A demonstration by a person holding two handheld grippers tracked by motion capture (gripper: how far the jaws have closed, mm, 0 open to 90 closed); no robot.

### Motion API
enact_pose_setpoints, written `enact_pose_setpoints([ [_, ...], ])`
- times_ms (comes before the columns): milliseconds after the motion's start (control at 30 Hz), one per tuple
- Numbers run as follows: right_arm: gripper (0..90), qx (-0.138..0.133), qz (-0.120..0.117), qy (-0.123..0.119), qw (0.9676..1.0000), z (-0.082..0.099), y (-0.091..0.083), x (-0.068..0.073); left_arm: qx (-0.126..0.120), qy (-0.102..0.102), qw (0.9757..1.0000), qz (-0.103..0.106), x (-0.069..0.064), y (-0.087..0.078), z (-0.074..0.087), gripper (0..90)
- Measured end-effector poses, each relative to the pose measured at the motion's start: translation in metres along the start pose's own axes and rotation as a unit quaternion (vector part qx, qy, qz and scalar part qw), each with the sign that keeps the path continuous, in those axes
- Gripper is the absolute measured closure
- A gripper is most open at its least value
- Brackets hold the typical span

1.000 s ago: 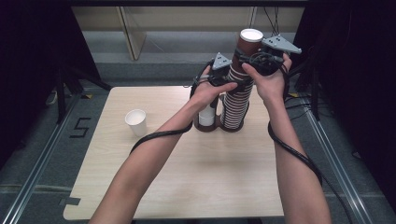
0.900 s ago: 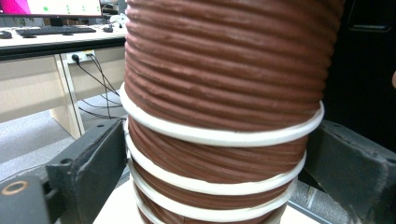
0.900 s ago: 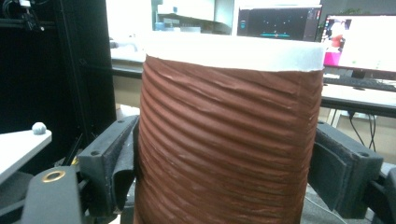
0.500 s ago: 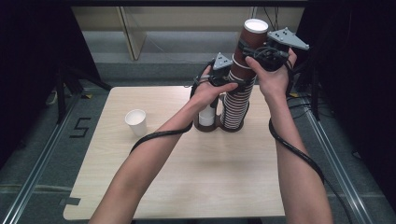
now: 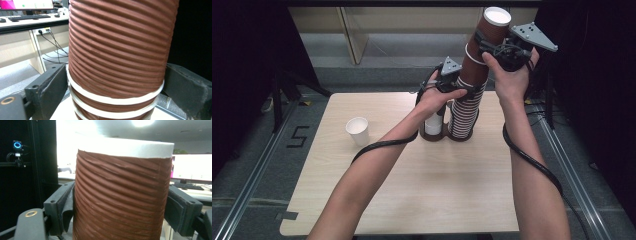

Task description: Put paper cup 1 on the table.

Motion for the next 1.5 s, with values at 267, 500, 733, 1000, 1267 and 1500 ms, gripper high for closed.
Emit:
enact_pose_setpoints([
  [267,20.0,-0.012,0.004,0.009,0.9999,-0.007,-0.005,-0.002,-0.001,0.012,0.9999,-0.004,-0.001,-0.002,0.001,6.6],
  [500,20.0,-0.04,0.011,0.007,0.9991,-0.022,-0.015,-0.004,-0.003,0.007,0.9999,-0.007,0.001,-0.004,0.0,8.0],
  [733,20.0,-0.053,0.012,0.008,0.9985,-0.03,-0.025,-0.001,0.0,0.02,0.9998,0.0,-0.002,-0.011,-0.001,5.4],
  [1000,20.0,-0.056,0.009,0.002,0.9984,-0.034,-0.039,0.002,-0.004,0.039,0.9992,0.007,-0.009,-0.031,-0.002,0.6],
  [1267,20.0,-0.054,0.01,-0.007,0.9985,-0.036,-0.066,0.003,-0.017,0.058,0.998,0.018,-0.012,-0.074,0.007,0.0],
  [1500,20.0,-0.052,0.013,-0.011,0.9985,-0.029,-0.089,0.005,-0.013,0.076,0.997,0.01,-0.007,-0.106,0.019,0.0],
])
Point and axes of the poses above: each handheld gripper's, and its own axes: y roughly forward along the jaws, z roughly out of its underside, x roughly to its left, the point moved 8 cm from there along y, roughly forward along the jaws, and after that the axes turned 14 degrees about -z, right-handed, at the moved point
